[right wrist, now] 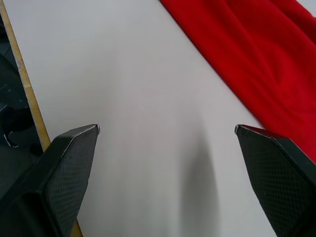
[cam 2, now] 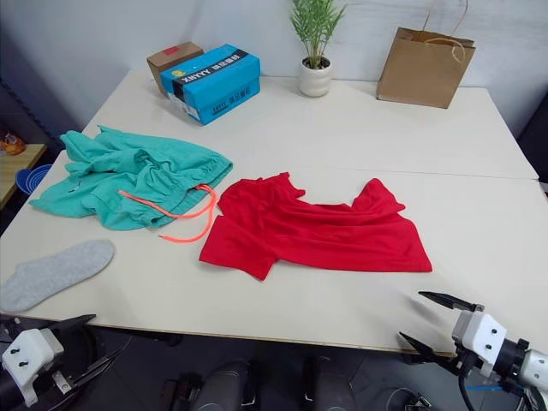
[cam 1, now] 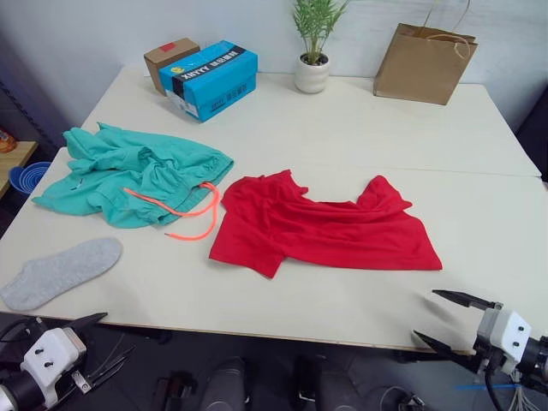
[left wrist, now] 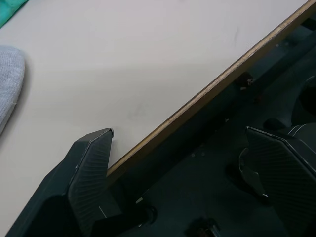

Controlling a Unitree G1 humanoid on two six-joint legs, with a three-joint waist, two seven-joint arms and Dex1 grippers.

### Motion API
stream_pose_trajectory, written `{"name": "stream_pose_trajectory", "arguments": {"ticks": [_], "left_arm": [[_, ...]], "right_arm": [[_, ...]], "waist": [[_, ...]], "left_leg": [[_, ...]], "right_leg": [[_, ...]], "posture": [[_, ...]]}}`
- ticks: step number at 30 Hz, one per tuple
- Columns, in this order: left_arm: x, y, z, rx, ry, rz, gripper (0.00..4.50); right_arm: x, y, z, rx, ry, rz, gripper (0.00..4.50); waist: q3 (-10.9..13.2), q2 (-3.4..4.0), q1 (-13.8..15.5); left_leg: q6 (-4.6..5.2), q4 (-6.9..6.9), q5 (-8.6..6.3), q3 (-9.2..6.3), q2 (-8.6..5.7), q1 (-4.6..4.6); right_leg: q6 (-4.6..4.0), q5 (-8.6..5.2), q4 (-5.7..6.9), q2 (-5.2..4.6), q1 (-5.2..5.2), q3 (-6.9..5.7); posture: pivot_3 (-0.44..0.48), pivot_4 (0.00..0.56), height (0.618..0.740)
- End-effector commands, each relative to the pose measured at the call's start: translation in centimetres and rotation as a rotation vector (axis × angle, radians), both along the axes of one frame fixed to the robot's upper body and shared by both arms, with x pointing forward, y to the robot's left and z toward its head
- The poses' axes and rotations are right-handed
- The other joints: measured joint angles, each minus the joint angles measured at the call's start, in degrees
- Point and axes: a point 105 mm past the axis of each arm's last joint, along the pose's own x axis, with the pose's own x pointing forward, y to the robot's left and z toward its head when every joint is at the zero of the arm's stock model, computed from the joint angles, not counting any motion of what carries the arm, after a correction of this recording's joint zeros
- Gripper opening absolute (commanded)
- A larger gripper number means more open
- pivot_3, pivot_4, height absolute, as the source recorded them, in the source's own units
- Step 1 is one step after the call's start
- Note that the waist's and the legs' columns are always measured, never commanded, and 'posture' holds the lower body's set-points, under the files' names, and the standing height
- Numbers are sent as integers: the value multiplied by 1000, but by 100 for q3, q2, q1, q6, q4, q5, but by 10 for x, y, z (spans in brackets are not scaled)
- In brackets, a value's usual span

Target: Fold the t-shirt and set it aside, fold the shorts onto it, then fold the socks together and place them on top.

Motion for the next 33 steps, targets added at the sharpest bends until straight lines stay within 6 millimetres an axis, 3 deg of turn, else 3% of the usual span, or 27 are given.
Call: {"name": "stream_pose_trajectory", "arguments": {"ticks": [1, 9, 13, 16, 18, 21, 27, 33], "left_arm": [[-2, 2, 8, 15, -35, 3, 4500], [22, -48, 40, -170, -13, -173, 4500], [55, -68, 60, -63, -124, -251, 4500], [80, -89, 70, 54, -207, -333, 4500], [83, -100, 62, 217, -200, -460, 4500], [95, -109, 61, 276, -239, -508, 4500], [124, -117, 54, 448, -292, -615, 4500], [145, -130, 52, 464, -376, -663, 4500]], "right_arm": [[3, 2, 5, 10, -29, -6, 4492], [17, 18, 35, 56, -122, 19, 4492], [32, 40, 62, 97, -171, 84, 4492], [49, 48, 67, 57, -172, 100, 4492], [61, 45, 62, -14, -155, 83, 4492], [72, 40, 59, -100, -152, 93, 4492], [70, 12, 45, -277, -128, 125, 4492], [78, -12, 39, -353, -108, 51, 4492]], "waist": [[0, 0, -1], [-1, 1, -3], [-7, 16, 3], [-8, 17, 2], [-11, 12, -17], [-11, 22, -13], [-10, 23, 23], [-10, 25, -35]], "left_leg": [[0, 0, 0, 0, 0, 0], [0, 4, 0, 0, 0, 3], [16, 9, 10, 0, -2, 6], [30, 12, 21, 0, -3, 10], [30, 11, 21, 2, -3, 13], [31, 4, 19, 21, -5, 12], [38, 15, 20, 22, -7, 8], [42, 20, 20, 35, -6, 17]], "right_leg": [[0, 0, 0, 0, 0, 0], [0, 0, 8, 0, 3, 2], [1, 1, 17, -1, 7, 3], [3, 3, 28, -1, 9, 6], [3, 4, 35, -1, 8, 6], [4, 3, 32, 0, -2, 14], [8, 5, 40, 0, -4, 10], [15, 10, 45, -1, 2, 24]], "posture": [[0, 150, 740], [0, 150, 740], [0, 150, 740], [0, 150, 740], [0, 150, 740], [0, 150, 740], [0, 150, 740], [0, 150, 740]]}}
